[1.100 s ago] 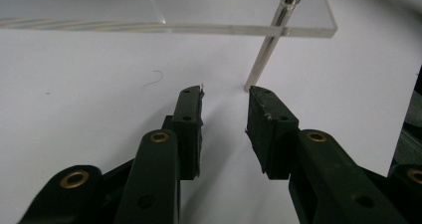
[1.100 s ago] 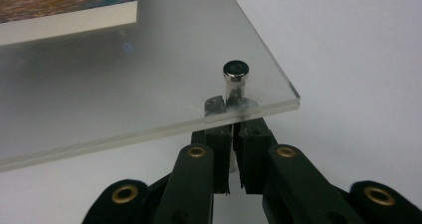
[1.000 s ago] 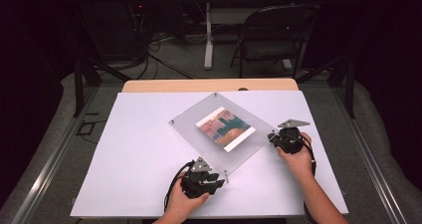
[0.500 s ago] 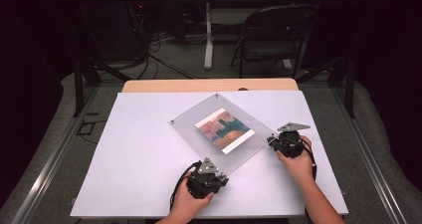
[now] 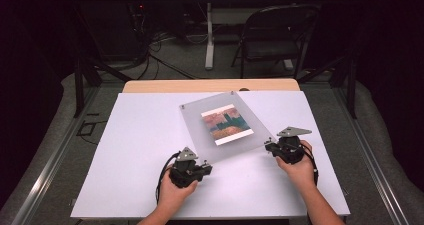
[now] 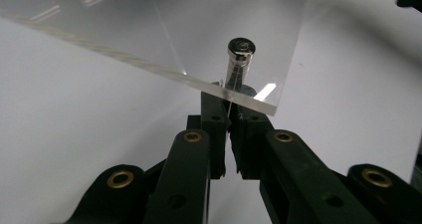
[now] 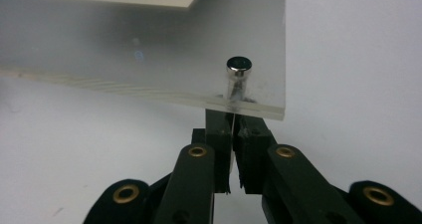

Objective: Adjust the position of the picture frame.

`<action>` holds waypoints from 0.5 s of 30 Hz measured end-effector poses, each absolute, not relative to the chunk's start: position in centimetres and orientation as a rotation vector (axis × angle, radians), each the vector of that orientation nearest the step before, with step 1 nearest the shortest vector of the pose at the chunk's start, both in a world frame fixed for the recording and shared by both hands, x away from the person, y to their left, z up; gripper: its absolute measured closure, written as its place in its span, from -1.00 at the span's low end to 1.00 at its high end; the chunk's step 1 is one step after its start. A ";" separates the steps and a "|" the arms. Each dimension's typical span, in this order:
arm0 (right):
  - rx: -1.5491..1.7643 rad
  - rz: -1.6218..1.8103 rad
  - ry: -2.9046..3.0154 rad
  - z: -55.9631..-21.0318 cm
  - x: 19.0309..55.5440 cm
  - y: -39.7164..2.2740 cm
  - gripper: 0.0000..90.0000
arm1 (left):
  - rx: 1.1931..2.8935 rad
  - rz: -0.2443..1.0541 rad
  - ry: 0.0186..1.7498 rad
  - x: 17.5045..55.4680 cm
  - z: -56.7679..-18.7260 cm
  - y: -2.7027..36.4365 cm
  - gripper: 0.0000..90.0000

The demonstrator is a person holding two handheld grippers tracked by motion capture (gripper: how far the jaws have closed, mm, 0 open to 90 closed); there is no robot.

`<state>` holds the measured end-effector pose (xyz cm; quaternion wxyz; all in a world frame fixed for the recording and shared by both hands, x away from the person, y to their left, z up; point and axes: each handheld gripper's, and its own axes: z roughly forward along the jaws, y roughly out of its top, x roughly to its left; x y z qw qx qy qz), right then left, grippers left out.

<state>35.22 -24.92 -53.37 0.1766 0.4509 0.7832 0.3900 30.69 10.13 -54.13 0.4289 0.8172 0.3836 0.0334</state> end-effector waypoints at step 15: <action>1.186 1.230 2.318 -53.2 33.4 -19.5 0.90 | 1.945 0.171 1.174 33.4 -53.8 16.4 0.88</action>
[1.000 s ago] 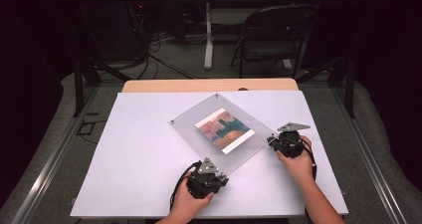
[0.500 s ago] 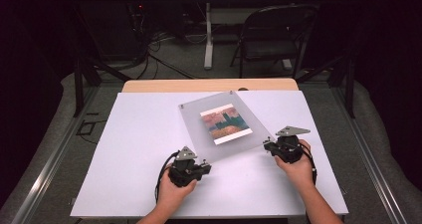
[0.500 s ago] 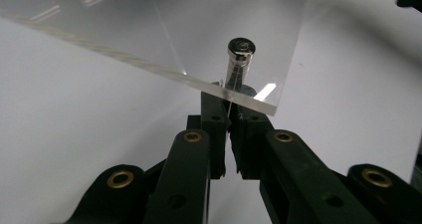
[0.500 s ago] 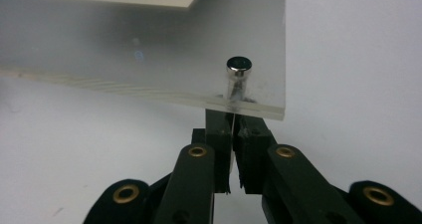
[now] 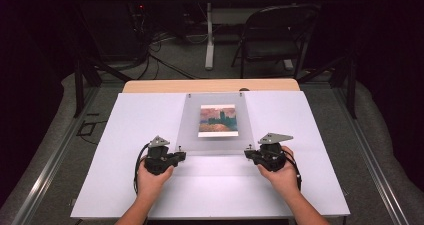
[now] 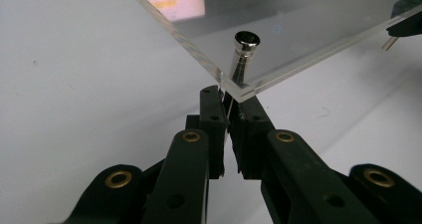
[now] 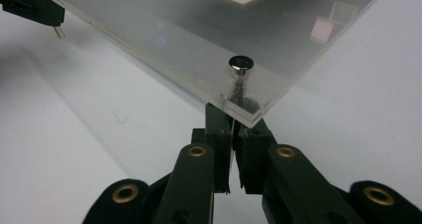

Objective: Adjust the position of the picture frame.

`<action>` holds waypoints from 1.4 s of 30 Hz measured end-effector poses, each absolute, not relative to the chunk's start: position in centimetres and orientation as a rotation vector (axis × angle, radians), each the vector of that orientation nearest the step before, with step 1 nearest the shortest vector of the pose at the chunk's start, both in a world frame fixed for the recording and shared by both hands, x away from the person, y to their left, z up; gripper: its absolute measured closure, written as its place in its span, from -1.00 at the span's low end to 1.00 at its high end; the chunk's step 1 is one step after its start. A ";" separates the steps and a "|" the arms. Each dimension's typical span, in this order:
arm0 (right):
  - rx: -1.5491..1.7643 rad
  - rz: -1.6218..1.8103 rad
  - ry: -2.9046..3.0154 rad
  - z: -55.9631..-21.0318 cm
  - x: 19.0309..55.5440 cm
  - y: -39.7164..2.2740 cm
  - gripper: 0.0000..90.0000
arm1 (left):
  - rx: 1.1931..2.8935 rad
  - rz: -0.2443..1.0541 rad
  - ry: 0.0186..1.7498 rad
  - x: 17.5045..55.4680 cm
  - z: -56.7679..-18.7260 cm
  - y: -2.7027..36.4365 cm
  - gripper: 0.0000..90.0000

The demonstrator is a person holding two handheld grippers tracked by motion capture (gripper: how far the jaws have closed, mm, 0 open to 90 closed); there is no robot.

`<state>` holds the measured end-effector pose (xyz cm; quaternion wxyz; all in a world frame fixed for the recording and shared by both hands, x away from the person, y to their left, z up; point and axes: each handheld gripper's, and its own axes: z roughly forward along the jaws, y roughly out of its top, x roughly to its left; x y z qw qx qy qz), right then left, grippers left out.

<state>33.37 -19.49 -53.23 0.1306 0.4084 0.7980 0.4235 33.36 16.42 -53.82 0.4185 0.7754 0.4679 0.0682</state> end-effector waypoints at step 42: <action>1.205 1.158 2.338 -55.2 34.8 -19.1 0.90 | 1.953 0.157 1.213 34.6 -55.4 16.1 0.84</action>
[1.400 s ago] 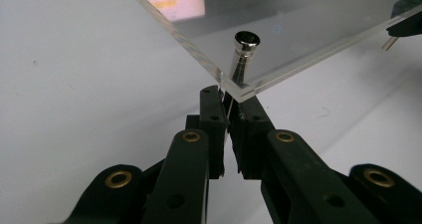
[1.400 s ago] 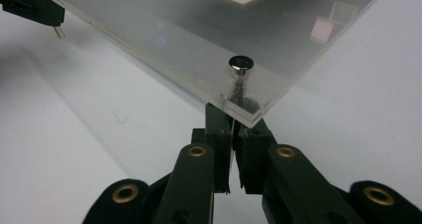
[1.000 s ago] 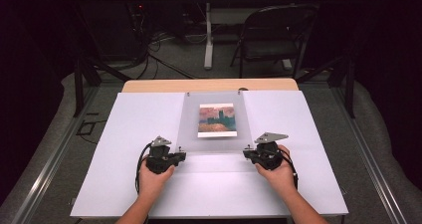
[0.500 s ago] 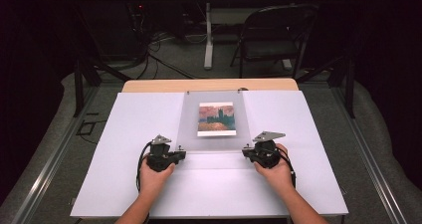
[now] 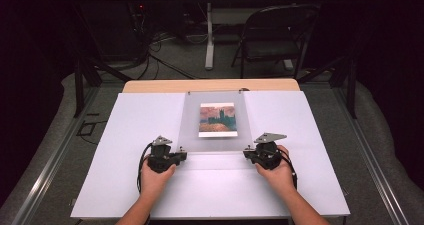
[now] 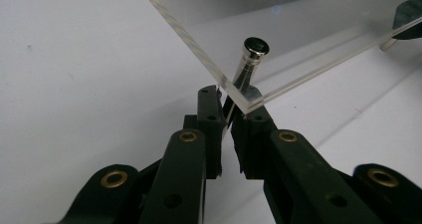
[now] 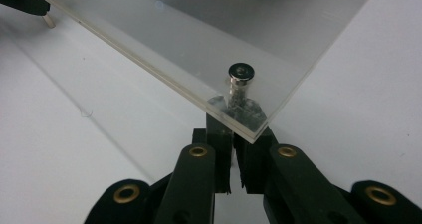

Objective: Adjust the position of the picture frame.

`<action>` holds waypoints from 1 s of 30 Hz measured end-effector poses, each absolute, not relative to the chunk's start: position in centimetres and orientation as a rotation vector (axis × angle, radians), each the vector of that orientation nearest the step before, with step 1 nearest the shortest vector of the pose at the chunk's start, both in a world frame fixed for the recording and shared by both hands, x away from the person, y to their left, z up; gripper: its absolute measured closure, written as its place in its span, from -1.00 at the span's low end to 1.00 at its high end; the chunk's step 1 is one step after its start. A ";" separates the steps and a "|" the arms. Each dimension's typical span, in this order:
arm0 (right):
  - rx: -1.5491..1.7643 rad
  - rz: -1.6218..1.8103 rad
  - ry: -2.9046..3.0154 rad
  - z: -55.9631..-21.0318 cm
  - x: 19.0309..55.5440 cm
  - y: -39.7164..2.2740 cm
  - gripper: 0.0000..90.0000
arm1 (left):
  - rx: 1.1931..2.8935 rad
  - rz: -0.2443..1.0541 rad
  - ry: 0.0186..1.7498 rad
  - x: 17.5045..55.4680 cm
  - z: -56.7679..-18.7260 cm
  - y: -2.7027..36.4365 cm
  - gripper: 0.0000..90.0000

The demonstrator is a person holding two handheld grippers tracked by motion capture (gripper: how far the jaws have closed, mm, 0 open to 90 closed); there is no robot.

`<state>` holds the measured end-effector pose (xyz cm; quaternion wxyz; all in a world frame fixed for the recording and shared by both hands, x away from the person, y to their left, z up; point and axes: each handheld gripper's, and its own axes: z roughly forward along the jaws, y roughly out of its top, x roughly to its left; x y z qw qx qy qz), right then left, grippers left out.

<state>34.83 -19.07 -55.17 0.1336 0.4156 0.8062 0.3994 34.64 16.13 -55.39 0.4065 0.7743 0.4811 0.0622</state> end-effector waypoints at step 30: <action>1.156 1.084 2.354 -54.9 34.1 -18.7 0.19 | 1.982 0.159 1.252 33.9 -55.2 16.0 0.27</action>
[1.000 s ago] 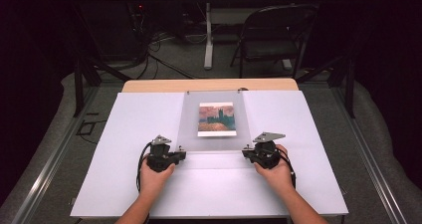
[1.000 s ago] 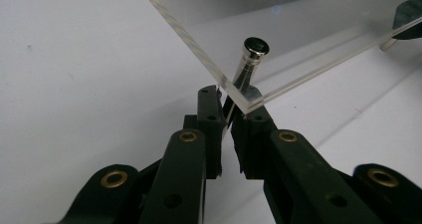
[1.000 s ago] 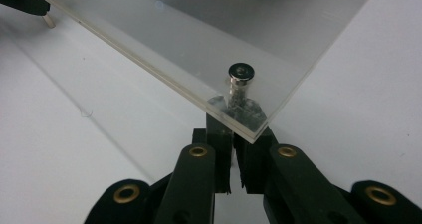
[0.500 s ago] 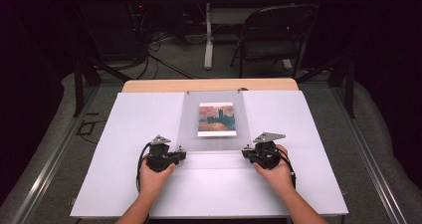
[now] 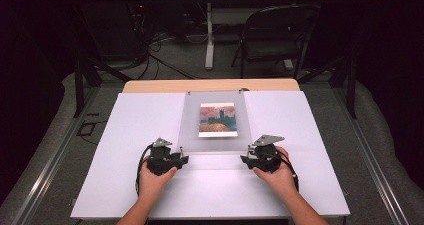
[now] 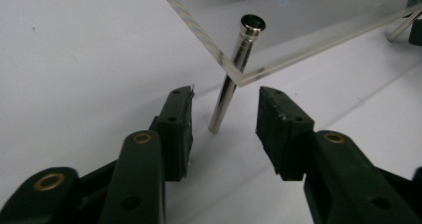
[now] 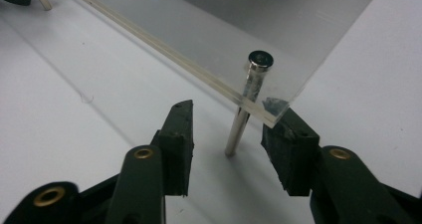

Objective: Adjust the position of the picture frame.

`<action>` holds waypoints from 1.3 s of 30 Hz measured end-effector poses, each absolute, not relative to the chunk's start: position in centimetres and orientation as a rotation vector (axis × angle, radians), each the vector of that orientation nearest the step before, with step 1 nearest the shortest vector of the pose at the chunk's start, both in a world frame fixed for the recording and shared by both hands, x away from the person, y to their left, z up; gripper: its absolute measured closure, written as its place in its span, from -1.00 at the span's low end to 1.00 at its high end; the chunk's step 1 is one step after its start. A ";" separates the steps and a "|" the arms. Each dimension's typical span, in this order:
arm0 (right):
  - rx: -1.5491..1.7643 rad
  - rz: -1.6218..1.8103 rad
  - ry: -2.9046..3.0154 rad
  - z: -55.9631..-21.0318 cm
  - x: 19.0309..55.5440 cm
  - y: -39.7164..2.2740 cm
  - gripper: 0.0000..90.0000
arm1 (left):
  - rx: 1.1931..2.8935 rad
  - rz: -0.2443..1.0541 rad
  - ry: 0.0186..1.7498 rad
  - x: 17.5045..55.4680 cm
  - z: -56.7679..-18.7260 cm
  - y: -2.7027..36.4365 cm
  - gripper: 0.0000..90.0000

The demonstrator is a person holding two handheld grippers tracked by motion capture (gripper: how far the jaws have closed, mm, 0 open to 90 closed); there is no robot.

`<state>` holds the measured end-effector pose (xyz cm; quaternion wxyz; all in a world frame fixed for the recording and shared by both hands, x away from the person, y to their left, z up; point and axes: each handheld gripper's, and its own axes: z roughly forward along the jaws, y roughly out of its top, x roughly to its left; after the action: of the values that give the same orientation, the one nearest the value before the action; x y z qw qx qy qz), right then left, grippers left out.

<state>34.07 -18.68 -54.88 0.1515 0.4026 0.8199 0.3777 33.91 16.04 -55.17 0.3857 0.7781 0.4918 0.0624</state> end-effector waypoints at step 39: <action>1.224 1.015 2.344 -53.3 30.7 -21.2 -0.01 | 2.023 0.262 1.313 31.0 -53.1 18.5 0.01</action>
<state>30.75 -21.22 -53.32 0.1539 0.4271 0.8176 0.3542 30.98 18.51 -53.11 0.3504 0.7811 0.5069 0.1010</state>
